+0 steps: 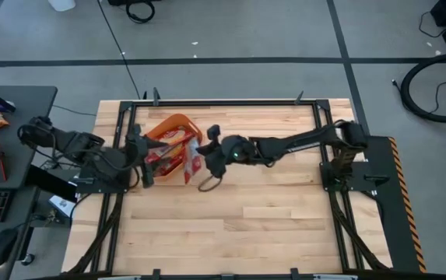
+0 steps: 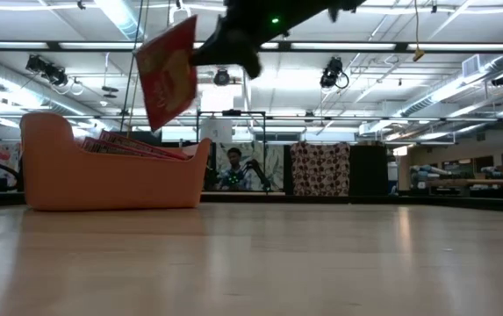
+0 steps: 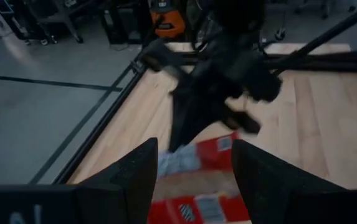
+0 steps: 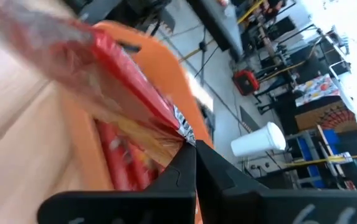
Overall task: Sort popcorn bags into baskets
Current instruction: Put the red popcorn bag into the orange bin
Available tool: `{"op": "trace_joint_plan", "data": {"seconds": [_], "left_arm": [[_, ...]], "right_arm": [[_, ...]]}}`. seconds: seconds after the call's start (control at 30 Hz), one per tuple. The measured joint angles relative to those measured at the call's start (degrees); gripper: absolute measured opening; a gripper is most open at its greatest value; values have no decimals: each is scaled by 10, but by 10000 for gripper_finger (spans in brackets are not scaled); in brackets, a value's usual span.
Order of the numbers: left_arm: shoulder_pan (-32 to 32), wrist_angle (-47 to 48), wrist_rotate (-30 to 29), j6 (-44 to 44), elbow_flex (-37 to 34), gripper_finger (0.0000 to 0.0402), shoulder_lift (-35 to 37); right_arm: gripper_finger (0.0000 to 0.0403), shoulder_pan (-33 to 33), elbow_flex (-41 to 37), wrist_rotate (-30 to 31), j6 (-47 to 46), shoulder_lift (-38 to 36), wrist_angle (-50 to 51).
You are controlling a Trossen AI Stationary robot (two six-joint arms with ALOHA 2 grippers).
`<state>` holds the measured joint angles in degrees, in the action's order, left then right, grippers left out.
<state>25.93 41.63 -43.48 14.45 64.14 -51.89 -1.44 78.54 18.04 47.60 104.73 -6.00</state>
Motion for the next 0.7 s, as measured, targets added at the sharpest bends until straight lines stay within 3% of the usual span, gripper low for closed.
{"op": "trace_joint_plan", "data": {"seconds": [0.33, 0.53, 0.7], "left_arm": [[0, 1, 0, 8, 0, 208, 7], [0, 7, 2, 39, 0, 208, 7], [0, 11, 3, 44, 0, 208, 7]], "right_arm": [[1, 84, 141, -72, -25, 125, -51], [7, 106, 214, -59, -126, 191, 72], [13, 93, 268, -109, -182, 225, 95]]}}
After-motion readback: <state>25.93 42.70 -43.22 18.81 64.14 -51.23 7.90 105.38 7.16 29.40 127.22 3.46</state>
